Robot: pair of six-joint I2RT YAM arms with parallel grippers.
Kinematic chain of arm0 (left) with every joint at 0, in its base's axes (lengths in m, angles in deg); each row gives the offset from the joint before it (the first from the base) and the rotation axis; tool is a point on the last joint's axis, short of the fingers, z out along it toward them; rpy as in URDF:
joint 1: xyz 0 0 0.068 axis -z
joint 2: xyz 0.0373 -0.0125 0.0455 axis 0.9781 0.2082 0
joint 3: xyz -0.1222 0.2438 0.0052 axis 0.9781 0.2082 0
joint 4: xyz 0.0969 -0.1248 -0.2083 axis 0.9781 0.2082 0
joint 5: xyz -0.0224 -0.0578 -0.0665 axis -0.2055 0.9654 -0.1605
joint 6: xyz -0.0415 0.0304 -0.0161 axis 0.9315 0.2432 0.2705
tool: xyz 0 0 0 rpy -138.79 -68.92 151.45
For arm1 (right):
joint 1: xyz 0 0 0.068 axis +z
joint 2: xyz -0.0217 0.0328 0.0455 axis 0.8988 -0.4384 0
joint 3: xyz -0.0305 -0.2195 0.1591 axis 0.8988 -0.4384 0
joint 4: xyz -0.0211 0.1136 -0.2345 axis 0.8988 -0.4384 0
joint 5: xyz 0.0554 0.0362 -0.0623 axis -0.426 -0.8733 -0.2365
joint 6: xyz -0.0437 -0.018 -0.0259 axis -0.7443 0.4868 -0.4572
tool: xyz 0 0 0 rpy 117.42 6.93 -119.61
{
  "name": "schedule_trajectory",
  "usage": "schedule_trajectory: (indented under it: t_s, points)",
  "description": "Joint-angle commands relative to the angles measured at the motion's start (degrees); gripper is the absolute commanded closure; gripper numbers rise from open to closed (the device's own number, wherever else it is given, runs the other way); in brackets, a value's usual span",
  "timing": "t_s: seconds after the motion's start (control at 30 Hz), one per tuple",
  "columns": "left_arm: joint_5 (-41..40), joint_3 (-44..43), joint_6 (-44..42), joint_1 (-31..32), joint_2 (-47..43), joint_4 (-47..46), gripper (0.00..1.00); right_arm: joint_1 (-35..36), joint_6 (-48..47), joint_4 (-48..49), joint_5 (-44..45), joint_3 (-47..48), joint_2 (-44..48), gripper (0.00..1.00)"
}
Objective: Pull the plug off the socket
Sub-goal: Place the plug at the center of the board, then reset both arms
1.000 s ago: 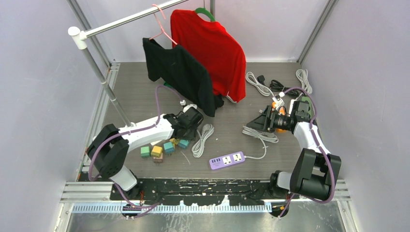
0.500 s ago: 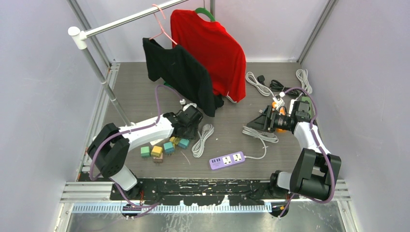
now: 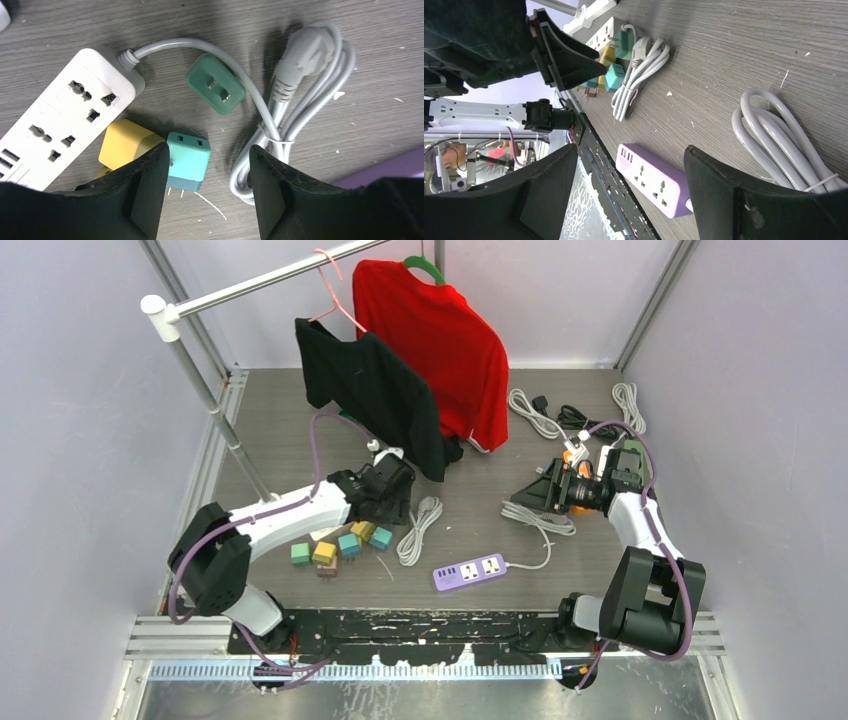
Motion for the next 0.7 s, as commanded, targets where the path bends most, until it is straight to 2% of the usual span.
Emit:
schedule_trajectory:
  t_s: [0.0, 0.3, 0.63, 0.67]
  points:
    - [0.87, -1.97, 0.81, -0.37, -5.91, 0.47, 0.40, -0.32, -0.35, 0.48, -0.80, 0.55, 0.15, 0.17]
    - [3.38, 0.41, 1.68, -0.32, -16.02, -0.41, 0.36, -0.43, -0.35, 0.39, -0.84, 0.52, 0.44, 0.17]
    - [4.88, 3.10, 2.34, -0.41, -31.44, -3.75, 0.19, -0.88, -0.63, -1.24, -0.75, 2.28, 1.78, 0.17]
    - [5.56, 2.57, 1.89, -0.42, -32.57, -3.74, 0.15, -1.04, -1.44, -2.56, -0.85, 3.30, 2.04, 0.17]
